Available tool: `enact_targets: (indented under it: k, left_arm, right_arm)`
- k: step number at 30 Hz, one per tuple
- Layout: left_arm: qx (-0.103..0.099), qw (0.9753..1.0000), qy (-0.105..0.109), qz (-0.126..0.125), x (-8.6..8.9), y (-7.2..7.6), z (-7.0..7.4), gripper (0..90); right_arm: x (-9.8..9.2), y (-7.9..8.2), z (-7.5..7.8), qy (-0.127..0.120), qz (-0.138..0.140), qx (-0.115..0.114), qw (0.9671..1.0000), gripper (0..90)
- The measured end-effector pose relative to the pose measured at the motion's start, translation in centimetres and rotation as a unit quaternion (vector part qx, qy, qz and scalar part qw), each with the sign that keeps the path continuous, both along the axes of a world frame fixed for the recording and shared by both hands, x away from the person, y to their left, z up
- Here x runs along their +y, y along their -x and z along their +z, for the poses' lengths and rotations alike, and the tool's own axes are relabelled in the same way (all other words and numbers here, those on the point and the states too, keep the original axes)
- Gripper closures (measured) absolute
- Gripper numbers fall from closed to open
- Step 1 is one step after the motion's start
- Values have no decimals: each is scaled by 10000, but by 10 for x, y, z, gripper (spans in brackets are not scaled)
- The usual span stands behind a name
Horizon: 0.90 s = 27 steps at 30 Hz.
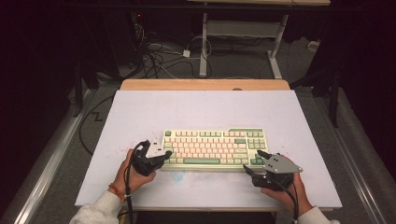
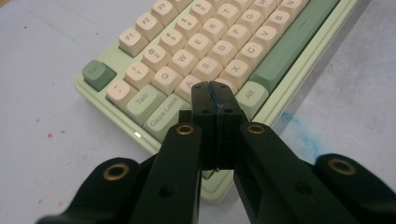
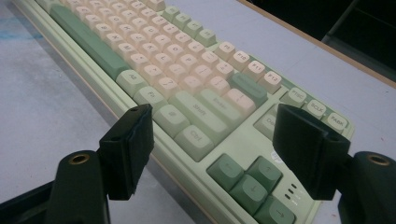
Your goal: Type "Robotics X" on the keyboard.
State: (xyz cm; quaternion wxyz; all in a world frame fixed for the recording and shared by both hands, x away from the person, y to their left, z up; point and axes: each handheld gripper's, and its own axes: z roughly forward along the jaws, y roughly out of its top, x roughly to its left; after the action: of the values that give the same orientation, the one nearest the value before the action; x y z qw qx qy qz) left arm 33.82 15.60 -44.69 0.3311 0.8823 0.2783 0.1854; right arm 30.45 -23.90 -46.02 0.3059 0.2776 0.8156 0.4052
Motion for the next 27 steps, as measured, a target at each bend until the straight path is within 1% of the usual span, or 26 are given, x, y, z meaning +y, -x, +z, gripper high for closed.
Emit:
enact_targets:
  k: [3,4,10,13,15,17,18,20,21,22,24,27]
  left_arm:
    - [29,10000,-59,-58,-9,-6,1,874]
    - [14,9999,-116,-72,-12,-8,2,874]
    - [12,9996,-252,-144,-30,-22,6,874]
    - [46,9995,-241,-198,-40,-29,9,874]
    - [33,9994,-245,-226,-46,-33,10,874]
    - [43,9993,-280,-256,-52,-38,11,874]
    - [47,9991,-314,-266,-56,-40,11,874]
    - [129,9987,-375,-327,-63,-46,10,874]
    - [128,9985,-402,-342,-66,-48,10,874]
    - [175,9982,-428,-378,-69,-50,11,873]
    - [170,9977,-515,-414,-76,-54,12,873]
    - [224,9968,-592,-479,-83,-59,14,873]
  right_arm:
    - [1,0,-1,35,25,15,10000,293]
    - [2,0,-1,44,36,19,10000,293]
    - [2,0,-2,72,34,38,10000,293]
    - [2,0,-2,81,48,45,9999,293]
    - [2,-1,-2,80,65,61,9999,293]
    - [2,-1,-2,94,64,55,9999,293]
    - [2,0,-2,87,36,47,9999,294]
    - [1,-1,-2,67,6,33,10000,294]
    - [1,-2,-2,67,-2,52,10000,294]
    - [1,-2,-2,81,-15,69,9999,294]
    - [1,-2,-3,110,-10,77,9999,294]
    - [2,-2,-4,148,14,73,9999,294]
